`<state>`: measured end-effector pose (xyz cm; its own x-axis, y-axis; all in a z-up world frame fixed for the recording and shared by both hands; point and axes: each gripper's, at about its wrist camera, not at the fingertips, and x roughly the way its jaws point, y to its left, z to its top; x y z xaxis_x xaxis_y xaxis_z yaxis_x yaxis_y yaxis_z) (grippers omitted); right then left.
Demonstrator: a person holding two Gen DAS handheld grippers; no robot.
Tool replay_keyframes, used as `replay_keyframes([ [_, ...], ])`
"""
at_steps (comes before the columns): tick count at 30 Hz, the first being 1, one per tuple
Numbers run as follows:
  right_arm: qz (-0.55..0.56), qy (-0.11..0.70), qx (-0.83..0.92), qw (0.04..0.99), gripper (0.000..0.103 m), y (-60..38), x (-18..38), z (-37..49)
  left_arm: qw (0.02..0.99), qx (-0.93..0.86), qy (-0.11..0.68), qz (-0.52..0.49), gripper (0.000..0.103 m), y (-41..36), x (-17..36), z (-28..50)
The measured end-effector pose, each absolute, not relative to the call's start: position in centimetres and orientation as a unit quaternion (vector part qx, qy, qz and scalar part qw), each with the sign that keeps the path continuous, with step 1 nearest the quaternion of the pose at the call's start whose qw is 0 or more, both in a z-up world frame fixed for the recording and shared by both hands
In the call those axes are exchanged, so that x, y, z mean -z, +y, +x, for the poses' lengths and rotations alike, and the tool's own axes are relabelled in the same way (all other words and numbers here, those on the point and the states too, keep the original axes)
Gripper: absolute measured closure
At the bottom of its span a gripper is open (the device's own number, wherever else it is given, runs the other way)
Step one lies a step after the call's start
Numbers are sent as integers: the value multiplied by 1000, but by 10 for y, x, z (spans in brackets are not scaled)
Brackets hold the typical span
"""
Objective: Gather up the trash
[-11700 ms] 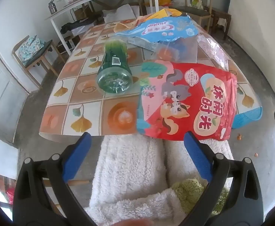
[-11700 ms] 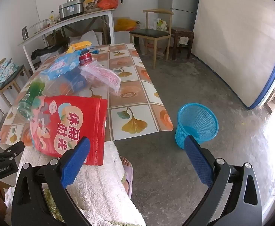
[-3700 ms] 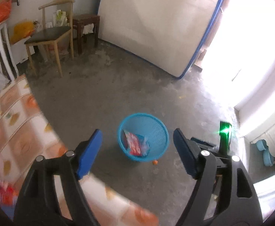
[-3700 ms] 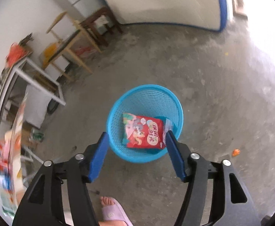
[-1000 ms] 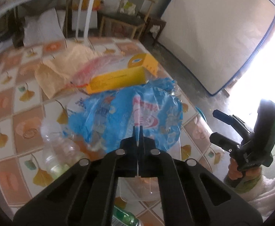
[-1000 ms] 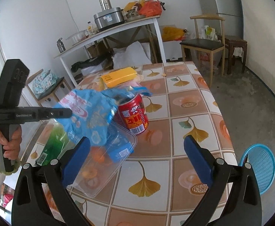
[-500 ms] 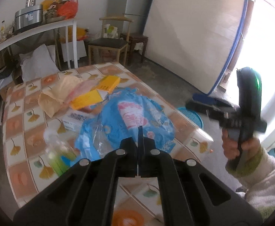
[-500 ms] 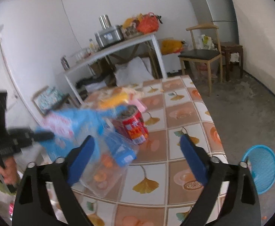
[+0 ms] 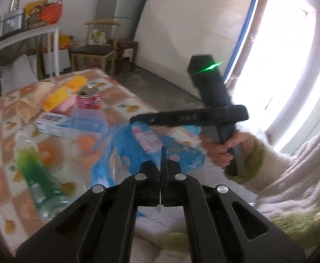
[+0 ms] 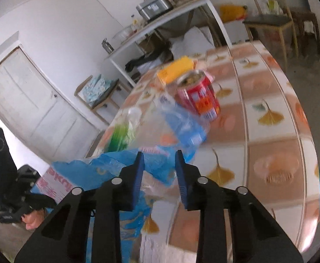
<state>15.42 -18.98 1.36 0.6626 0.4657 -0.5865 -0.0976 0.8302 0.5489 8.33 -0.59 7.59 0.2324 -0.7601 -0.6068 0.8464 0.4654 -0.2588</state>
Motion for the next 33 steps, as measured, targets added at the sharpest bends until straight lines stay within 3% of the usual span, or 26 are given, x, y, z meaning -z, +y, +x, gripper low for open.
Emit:
replay_keyframes([
  [8,317,412,-110,847,78,-241,23,91,716,588,376,-6,103,-60,-47,76],
  [18,385,424,-59,818,80,-287,79,84,734,490,469,-30,103,-111,38,131],
  [28,340,373,-39,863,78,-303,50,71,740,455,494,-18,103,-119,70,141],
  [33,329,330,-39,884,70,-311,27,67,745,453,489,-5,103,-122,69,140],
])
